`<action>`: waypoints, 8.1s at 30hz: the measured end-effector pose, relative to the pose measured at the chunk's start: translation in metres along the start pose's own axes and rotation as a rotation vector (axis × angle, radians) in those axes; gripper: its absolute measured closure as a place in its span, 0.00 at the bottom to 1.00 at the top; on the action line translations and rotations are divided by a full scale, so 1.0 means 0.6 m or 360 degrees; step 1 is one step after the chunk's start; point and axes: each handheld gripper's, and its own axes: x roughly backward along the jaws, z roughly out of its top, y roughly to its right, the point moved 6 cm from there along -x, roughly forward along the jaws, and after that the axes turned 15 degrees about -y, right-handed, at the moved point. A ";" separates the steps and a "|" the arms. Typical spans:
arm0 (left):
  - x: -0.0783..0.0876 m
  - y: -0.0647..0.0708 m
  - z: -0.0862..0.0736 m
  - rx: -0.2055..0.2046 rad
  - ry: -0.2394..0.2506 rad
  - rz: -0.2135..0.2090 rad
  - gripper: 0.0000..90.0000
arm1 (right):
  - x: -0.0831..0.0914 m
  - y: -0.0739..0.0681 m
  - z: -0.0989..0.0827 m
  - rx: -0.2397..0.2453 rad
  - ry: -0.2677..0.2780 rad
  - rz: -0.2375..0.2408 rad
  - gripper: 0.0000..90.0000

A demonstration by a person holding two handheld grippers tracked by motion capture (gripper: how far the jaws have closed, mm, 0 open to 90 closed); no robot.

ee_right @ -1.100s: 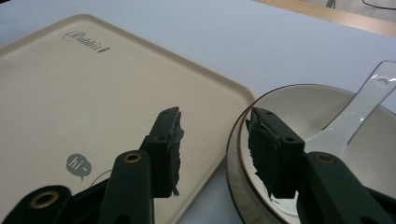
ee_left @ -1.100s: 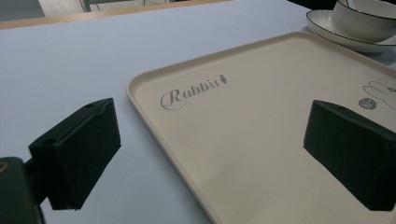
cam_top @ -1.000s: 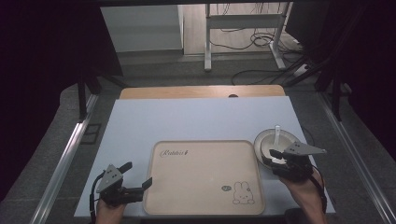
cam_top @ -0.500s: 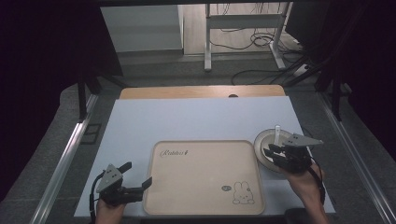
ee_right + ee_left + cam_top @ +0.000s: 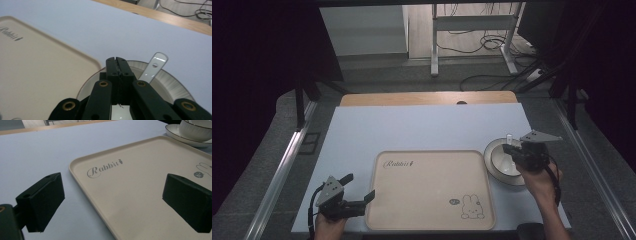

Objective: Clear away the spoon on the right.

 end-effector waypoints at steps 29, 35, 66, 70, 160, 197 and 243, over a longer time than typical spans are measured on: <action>-0.004 -0.001 -0.003 0.0004 -0.0045 0.0005 0.05 | -0.071 0.097 0.008 -0.0161 -0.0114 -0.0219 1.00; -0.005 0.000 -0.004 0.0005 -0.0053 0.0000 0.05 | -0.077 0.071 0.019 -0.0086 -0.0103 -0.0146 1.00; -0.005 0.002 -0.004 -0.0004 -0.0063 0.0004 0.05 | -0.034 0.006 0.017 0.0093 -0.0045 0.0057 0.93; -0.005 0.002 -0.004 -0.0003 -0.0064 0.0003 0.05 | -0.032 0.004 0.004 0.0114 -0.0066 0.0084 0.87; -0.005 0.000 -0.006 -0.0004 -0.0075 0.0027 0.05 | 0.035 -0.008 0.021 0.0051 -0.0039 0.0125 0.84; -0.002 0.002 -0.003 0.0000 -0.0049 0.0018 0.05 | 0.078 -0.148 -0.001 0.0335 -0.0090 0.0305 0.84; -0.003 0.002 -0.003 -0.0003 -0.0051 0.0007 0.05 | -0.038 -0.194 -0.082 0.0329 -0.0356 0.0425 0.84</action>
